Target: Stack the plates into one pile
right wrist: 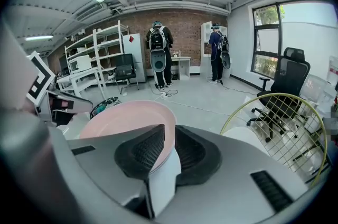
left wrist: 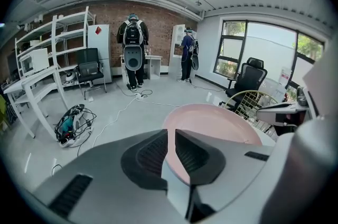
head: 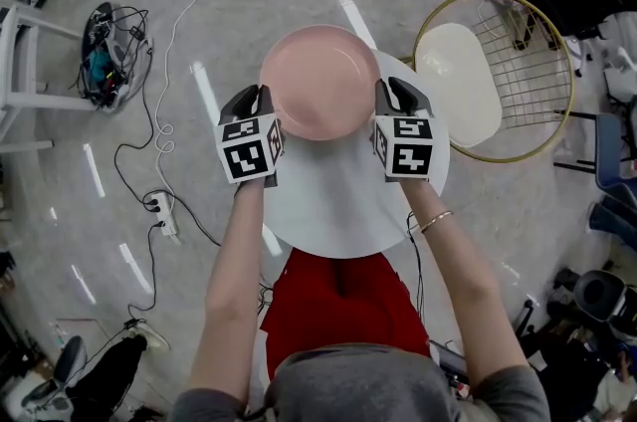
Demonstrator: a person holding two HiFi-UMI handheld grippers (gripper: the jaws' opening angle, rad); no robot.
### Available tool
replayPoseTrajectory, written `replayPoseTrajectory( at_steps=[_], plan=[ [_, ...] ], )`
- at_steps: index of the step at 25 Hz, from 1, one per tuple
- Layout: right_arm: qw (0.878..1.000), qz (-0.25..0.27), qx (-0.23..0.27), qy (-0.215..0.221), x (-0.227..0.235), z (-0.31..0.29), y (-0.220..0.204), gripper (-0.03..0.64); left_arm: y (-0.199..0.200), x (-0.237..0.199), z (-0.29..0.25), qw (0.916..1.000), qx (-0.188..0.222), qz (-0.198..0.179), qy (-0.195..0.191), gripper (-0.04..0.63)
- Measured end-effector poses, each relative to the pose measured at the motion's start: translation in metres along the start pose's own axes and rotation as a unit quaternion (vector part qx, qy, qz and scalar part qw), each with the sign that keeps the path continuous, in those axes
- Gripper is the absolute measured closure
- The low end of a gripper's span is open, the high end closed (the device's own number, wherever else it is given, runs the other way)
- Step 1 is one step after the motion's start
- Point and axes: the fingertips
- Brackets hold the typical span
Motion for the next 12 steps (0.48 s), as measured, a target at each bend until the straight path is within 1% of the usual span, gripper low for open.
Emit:
replayPoseTrajectory(
  at_steps=[6,12],
  plan=[
    [0.999,-0.014,0.028,0.021,-0.007,0.026,0.007,0.54,0.01,0.009,0.027,0.9994,0.031,-0.004,-0.012,0.561],
    [0.997,-0.031,0.064,0.039,-0.01,0.062,0.014,0.547,0.013,0.028,0.057,0.9977,0.057,-0.017,-0.033,0.578]
  ],
)
Point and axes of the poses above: the fingertips, and each gripper's own axes: z backward along the fingers, x to its right, y out of its top, and after that the axes turned 4 degrees about z, right-handed
